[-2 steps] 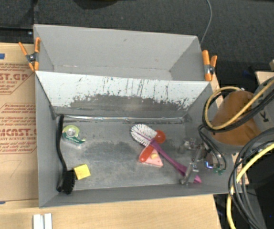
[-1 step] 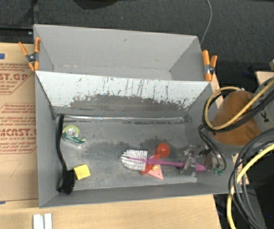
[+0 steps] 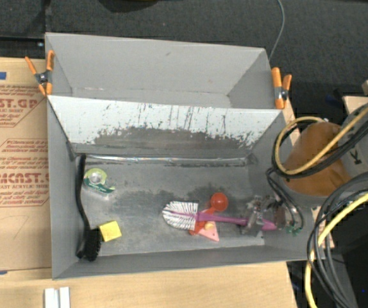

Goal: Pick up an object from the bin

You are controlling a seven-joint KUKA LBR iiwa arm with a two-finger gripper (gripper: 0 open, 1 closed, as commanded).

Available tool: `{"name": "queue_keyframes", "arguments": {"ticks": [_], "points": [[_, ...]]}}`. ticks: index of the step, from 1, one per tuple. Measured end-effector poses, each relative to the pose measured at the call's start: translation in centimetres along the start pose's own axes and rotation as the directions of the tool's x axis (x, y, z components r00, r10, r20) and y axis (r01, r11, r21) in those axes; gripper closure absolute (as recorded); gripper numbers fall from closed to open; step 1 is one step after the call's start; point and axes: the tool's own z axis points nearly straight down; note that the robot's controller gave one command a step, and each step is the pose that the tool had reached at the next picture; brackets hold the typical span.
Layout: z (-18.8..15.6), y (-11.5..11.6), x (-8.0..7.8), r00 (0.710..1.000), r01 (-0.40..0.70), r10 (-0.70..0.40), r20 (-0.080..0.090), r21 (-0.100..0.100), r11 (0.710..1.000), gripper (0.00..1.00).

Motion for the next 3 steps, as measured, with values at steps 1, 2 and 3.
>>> {"name": "queue_keyframes", "arguments": {"ticks": [1,2,3], "points": [[-2.6,0.1,0.3,1.000,0.000,0.000,-0.009,-0.001,1.000,1.00],[-6.4,0.1,0.2,1.000,0.000,0.000,-0.010,-0.002,1.000,1.00],[-10.2,0.1,0.1,1.000,0.001,-0.001,-0.008,-0.002,1.000,1.00]]}}
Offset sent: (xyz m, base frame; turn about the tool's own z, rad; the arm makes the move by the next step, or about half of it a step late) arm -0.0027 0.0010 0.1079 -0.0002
